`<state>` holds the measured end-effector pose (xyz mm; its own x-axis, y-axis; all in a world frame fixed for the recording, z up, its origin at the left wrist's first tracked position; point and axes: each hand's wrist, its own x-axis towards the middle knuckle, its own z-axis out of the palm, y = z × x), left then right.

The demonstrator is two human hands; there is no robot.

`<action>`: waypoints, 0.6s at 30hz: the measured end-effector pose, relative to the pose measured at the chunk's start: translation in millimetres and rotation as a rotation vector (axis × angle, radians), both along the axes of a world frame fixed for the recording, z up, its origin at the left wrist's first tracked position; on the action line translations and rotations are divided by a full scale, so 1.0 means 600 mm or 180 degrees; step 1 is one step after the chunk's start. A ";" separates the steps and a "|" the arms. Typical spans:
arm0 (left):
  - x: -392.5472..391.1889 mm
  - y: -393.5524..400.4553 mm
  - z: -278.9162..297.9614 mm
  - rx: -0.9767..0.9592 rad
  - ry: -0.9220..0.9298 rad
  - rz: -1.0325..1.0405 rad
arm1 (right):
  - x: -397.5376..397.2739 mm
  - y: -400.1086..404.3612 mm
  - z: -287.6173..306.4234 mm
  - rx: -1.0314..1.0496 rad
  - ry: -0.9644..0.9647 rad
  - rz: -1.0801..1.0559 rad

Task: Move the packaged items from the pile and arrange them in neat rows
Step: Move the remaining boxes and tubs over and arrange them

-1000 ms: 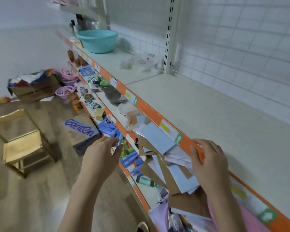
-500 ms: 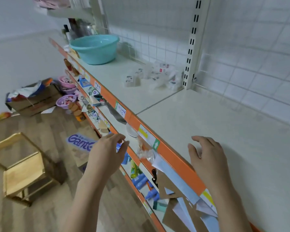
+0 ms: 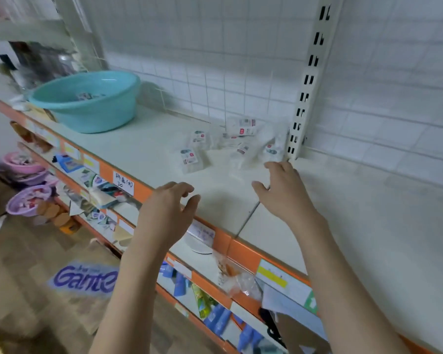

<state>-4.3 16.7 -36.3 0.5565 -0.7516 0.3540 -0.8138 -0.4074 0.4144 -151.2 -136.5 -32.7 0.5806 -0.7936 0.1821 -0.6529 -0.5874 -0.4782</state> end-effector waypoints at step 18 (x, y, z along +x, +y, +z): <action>0.167 -0.144 -0.022 0.0689 0.0311 -0.0211 | 0.151 -0.075 0.018 0.1173 -0.0176 -0.0773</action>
<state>96.0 -69.5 -49.2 0.5272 -0.8401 0.1276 -0.8021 -0.4423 0.4013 -60.3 -181.5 -21.6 0.3666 -0.9235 -0.1129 -0.7184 -0.2038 -0.6651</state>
